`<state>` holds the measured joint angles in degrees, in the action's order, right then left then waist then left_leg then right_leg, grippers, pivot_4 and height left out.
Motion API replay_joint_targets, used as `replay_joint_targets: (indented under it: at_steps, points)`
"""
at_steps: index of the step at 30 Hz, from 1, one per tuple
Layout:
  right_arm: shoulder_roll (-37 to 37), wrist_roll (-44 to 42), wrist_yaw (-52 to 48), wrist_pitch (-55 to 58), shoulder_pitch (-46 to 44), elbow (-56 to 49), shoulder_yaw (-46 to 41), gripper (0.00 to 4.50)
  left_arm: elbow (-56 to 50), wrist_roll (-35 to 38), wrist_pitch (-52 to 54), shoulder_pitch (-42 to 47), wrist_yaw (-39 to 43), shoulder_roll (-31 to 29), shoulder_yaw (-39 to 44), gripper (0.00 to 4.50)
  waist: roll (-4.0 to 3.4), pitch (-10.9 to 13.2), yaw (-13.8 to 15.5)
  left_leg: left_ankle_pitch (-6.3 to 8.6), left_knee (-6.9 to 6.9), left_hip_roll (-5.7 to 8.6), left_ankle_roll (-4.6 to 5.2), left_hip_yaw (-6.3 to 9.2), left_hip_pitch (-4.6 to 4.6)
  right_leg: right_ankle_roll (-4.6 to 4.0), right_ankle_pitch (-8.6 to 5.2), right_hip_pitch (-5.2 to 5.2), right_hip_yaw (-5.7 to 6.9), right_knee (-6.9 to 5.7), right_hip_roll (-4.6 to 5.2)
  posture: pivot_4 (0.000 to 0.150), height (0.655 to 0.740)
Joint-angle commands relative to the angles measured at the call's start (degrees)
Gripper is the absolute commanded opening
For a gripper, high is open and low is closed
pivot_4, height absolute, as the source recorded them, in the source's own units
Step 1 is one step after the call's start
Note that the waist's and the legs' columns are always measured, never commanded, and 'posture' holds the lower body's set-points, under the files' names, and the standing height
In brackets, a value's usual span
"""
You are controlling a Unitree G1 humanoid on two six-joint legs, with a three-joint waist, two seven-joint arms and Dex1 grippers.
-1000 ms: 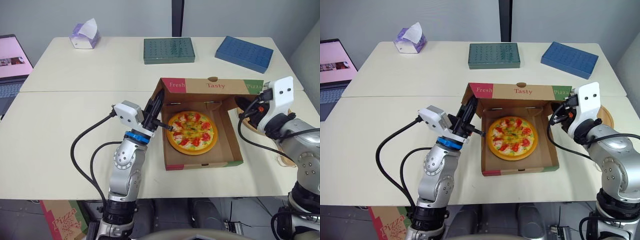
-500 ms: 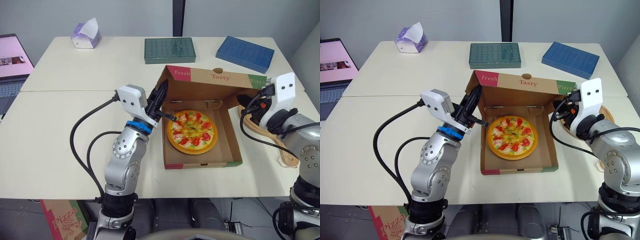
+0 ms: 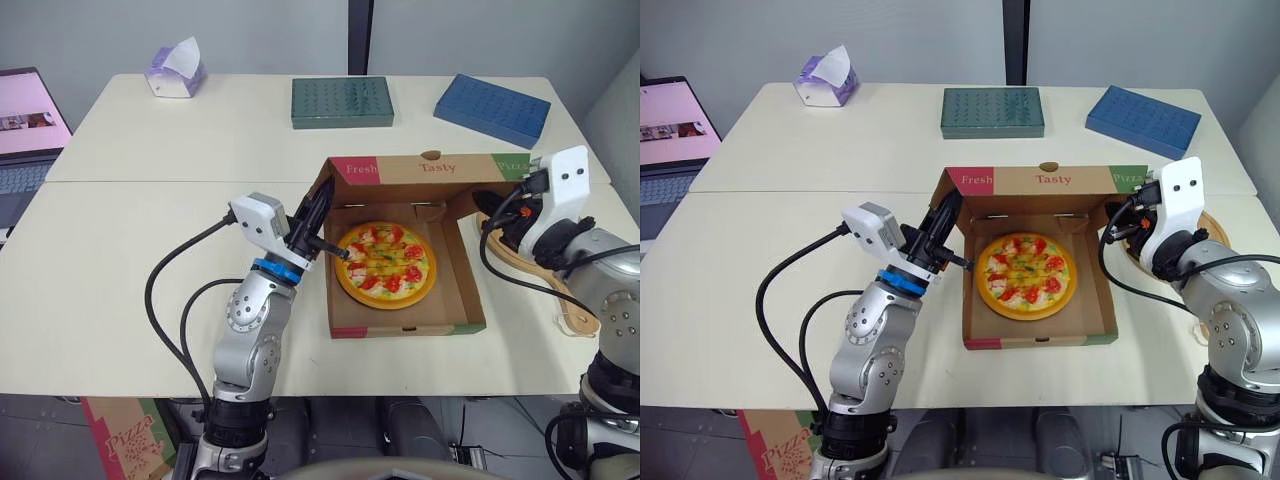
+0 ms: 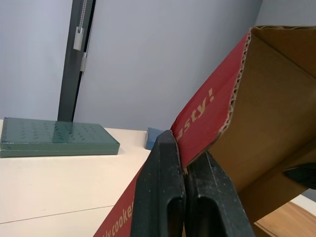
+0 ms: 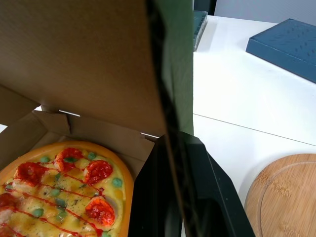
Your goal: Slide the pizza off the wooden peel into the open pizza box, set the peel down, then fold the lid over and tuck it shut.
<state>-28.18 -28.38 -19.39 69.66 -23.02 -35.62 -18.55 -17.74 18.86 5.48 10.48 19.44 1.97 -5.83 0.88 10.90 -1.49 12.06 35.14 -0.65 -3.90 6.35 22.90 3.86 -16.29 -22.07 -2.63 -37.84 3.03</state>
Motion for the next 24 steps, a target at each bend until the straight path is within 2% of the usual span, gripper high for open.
replay_joint_targets:
  at_steps: [1,10,20,24]
  points:
    - [2.18,-6.76,-3.81,0.95,-0.61,-4.59,5.36,0.06,1.29,-0.68,2.21,1.51,3.65,1.69,-9.52,0.0,0.01,-0.01,0.0,0.0,0.0,0.0,0.0,0.0,0.0,0.0,0.0,0.0,0.0,0.0,0.0,0.15,0.74]
    - [2.38,-6.63,-4.02,1.27,-1.16,-4.34,5.34,0.06,-1.28,0.23,3.56,3.13,2.67,3.31,-10.68,0.0,0.01,0.0,-0.02,0.0,0.0,0.0,0.0,0.01,0.01,0.0,0.0,0.0,0.01,0.03,0.0,0.15,0.74]
    - [1.95,-6.95,-4.71,1.45,-1.44,-4.06,5.35,0.06,2.71,-1.36,-1.0,3.81,2.58,5.74,-12.54,0.0,0.01,0.0,0.04,0.0,0.0,0.0,0.0,0.01,0.02,0.0,0.0,0.0,0.01,0.05,0.0,0.15,0.74]
    - [1.85,-6.86,-4.68,1.4,-1.6,-3.83,5.1,0.06,2.38,-1.03,-0.76,4.27,2.44,4.77,-11.4,0.0,0.01,0.0,0.03,0.0,0.0,0.0,0.0,0.01,0.02,0.0,0.0,0.0,0.01,0.05,0.0,0.15,0.74]
